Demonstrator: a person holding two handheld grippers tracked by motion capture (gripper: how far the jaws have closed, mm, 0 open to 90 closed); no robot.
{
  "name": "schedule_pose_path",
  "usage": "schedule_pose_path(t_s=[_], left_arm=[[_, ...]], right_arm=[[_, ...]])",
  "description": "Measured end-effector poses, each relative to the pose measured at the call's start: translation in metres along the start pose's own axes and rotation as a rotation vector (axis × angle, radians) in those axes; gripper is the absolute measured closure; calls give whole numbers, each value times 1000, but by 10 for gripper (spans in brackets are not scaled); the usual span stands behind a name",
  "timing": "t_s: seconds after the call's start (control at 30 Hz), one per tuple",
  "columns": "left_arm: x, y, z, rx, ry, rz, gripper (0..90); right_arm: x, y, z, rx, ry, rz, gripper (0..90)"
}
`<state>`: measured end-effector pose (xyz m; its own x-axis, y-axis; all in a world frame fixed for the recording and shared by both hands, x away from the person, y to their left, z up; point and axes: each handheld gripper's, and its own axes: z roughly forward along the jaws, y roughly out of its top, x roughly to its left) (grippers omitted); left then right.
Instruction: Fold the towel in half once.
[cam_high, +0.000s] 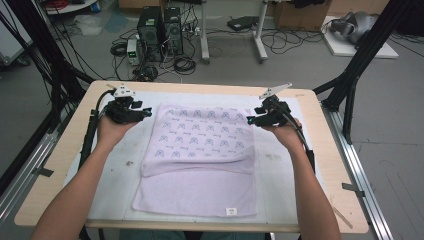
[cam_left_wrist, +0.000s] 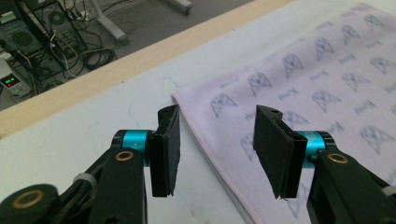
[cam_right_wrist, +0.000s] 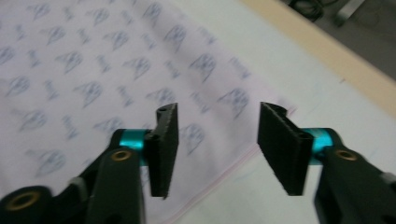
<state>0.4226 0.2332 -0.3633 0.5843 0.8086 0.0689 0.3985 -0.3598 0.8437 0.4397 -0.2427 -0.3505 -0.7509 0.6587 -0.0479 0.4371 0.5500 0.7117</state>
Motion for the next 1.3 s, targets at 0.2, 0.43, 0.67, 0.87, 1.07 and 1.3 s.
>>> schedule_pose_path(t_s=[0.2, 0.43, 0.67, 0.87, 1.07, 1.3], left_arm=[[-21, -22, -19, -23, -58, 34, 521], [-49, -54, -44, -45, -135, 64, 521], [-71, -85, -61, -31, -199, 100, 598], [-82, -101, -64, -23, -249, 110, 645], [-88, -111, -57, 16, -303, 137, 713], [-84, -120, -42, 86, -315, 125, 677]], right_arm=[[34, -26, -13, -81, 62, -34, 488], [67, -54, -27, -145, 100, -62, 505], [94, -76, -40, -166, 111, -113, 599], [106, -90, -31, -133, 135, -114, 650], [111, -103, -11, -70, 133, -114, 685], [108, -110, 8, -2, 133, -111, 692]])
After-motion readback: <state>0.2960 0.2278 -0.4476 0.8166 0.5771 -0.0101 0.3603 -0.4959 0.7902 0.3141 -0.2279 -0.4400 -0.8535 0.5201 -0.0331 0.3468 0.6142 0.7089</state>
